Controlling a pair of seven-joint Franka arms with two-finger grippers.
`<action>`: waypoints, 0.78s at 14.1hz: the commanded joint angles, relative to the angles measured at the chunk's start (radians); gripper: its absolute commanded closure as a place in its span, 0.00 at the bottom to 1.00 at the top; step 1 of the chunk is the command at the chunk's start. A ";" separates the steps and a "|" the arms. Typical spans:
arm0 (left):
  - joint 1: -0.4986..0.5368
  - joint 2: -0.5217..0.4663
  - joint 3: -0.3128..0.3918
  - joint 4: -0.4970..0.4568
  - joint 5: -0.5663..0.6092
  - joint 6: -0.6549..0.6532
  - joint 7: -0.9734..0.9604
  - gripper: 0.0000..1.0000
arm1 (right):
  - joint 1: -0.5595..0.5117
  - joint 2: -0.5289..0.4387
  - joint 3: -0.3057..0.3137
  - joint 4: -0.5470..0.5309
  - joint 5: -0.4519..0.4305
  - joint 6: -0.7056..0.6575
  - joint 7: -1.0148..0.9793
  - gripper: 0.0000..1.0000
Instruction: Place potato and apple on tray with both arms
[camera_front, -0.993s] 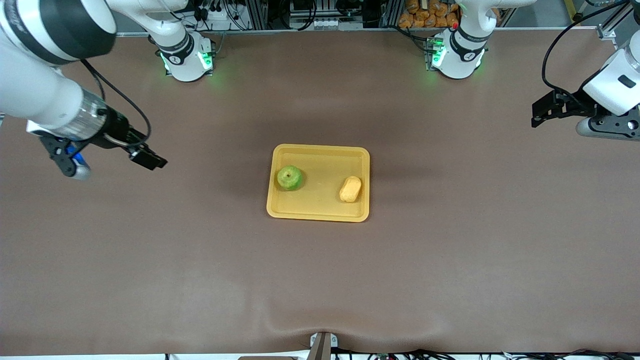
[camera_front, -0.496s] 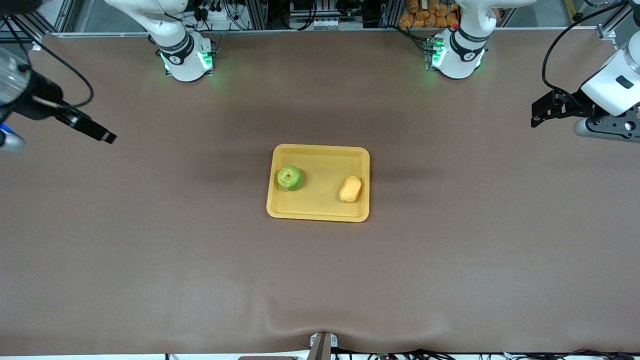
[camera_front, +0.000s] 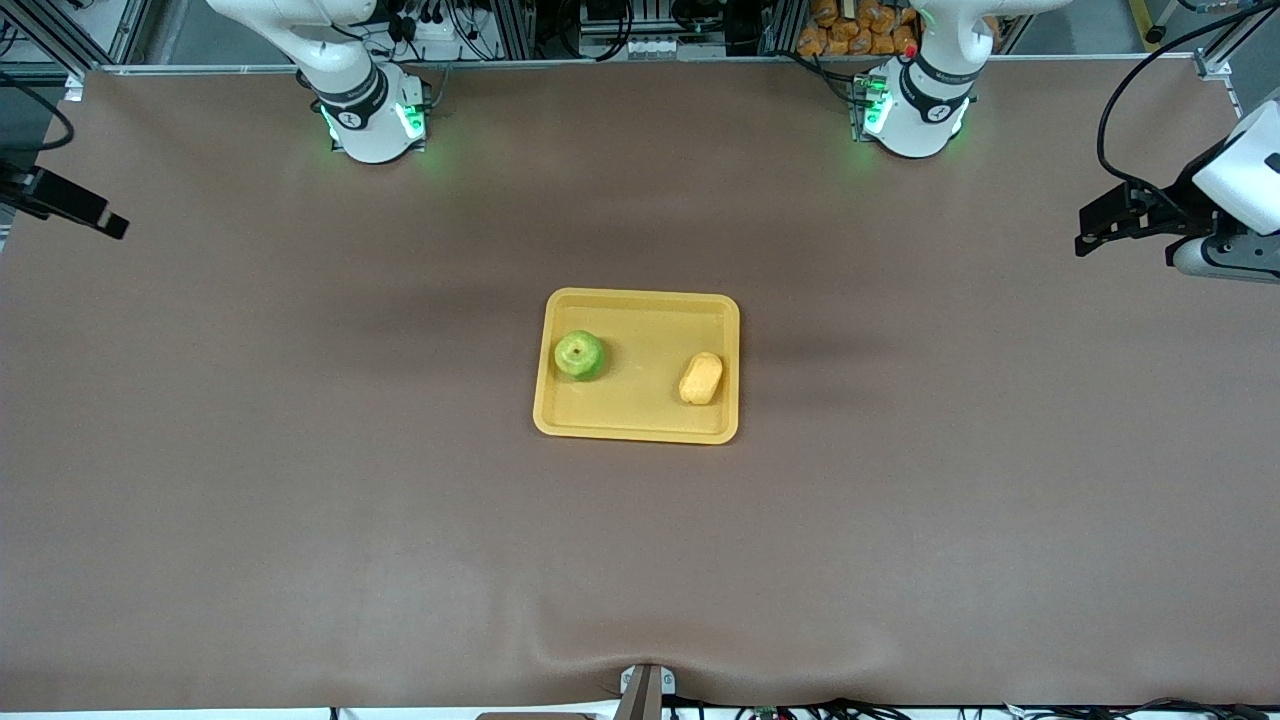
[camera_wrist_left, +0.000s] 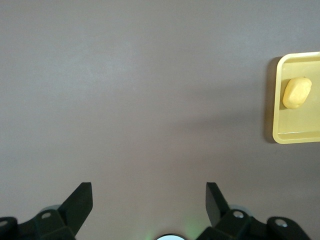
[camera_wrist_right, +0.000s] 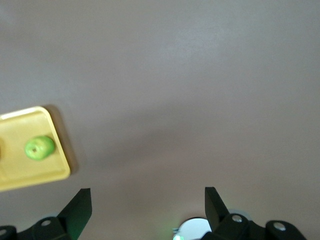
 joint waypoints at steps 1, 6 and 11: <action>0.006 0.005 -0.009 0.015 0.000 -0.002 0.019 0.00 | 0.073 0.000 -0.016 0.011 -0.020 -0.018 -0.033 0.00; 0.003 0.007 -0.011 0.015 0.000 -0.009 0.023 0.00 | 0.075 0.012 -0.010 0.072 -0.043 -0.002 -0.035 0.00; 0.003 0.007 -0.011 0.015 0.006 -0.013 0.034 0.00 | 0.084 0.013 0.024 0.078 -0.159 -0.010 -0.065 0.00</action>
